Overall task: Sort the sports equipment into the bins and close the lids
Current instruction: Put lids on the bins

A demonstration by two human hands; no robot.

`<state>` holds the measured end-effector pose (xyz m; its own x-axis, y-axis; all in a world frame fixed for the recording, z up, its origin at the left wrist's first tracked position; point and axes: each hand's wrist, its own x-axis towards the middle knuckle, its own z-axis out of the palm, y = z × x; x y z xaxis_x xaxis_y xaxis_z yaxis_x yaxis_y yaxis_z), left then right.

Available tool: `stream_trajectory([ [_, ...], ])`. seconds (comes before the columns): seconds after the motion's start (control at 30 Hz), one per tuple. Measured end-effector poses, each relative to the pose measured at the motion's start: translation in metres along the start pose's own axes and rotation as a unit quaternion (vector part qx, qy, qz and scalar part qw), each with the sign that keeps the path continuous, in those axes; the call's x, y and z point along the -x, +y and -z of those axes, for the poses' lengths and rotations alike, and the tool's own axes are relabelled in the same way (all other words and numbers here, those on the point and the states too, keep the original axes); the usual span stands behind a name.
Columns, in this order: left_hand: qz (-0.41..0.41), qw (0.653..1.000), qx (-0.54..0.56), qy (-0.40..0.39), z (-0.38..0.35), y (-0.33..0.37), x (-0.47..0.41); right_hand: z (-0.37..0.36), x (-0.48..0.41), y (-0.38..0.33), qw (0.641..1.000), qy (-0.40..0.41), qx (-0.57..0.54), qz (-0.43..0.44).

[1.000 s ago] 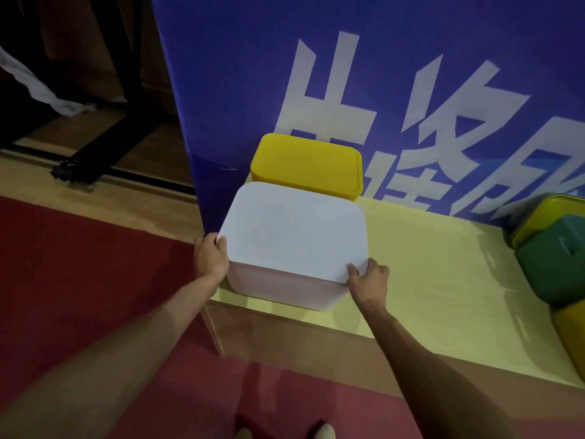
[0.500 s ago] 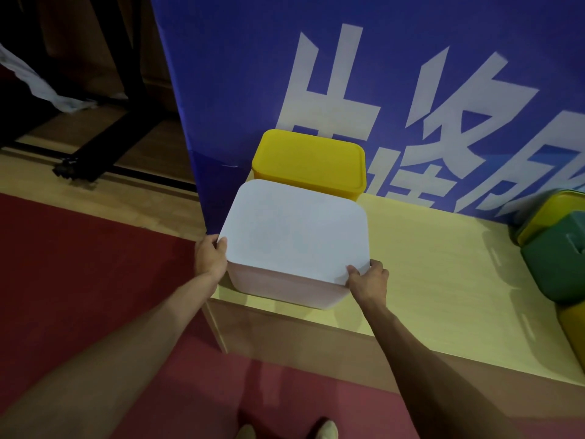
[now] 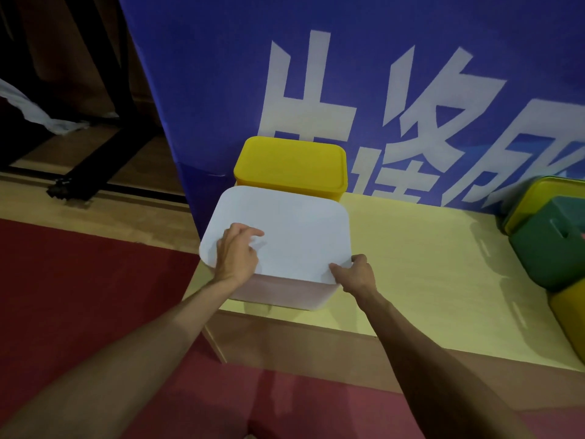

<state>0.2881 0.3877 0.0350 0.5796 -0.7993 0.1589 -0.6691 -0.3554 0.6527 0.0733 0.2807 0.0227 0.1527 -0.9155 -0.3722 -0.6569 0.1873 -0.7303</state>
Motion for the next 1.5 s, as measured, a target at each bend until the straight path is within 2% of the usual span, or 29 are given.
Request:
stream_trajectory([
  [0.13,0.002,0.995,0.071,-0.074,-0.026,0.064,0.002,0.038,-0.004,0.01,0.999,-0.01,0.014,0.033],
  [0.33,-0.003,0.989,0.058,-0.138,-0.079,0.16,0.008,0.146,-0.021,0.03,0.989,0.004,0.084,0.12],
  [0.53,-0.009,0.985,0.099,-0.141,-0.122,0.258,0.014,0.258,-0.046,0.063,0.967,0.032,0.154,0.203],
  [0.7,-0.009,0.98,0.129,-0.153,-0.154,0.318,0.022,0.318,-0.058,0.087,0.954,0.025,0.186,0.235],
  [1.03,0.009,0.963,0.173,-0.209,-0.241,0.388,0.013,0.389,-0.101,0.129,0.954,0.039,0.202,0.217],
  [1.5,-0.008,0.945,0.245,-0.217,-0.354,0.508,-0.097,0.525,-0.23,0.118,0.947,0.082,0.244,0.19],
])
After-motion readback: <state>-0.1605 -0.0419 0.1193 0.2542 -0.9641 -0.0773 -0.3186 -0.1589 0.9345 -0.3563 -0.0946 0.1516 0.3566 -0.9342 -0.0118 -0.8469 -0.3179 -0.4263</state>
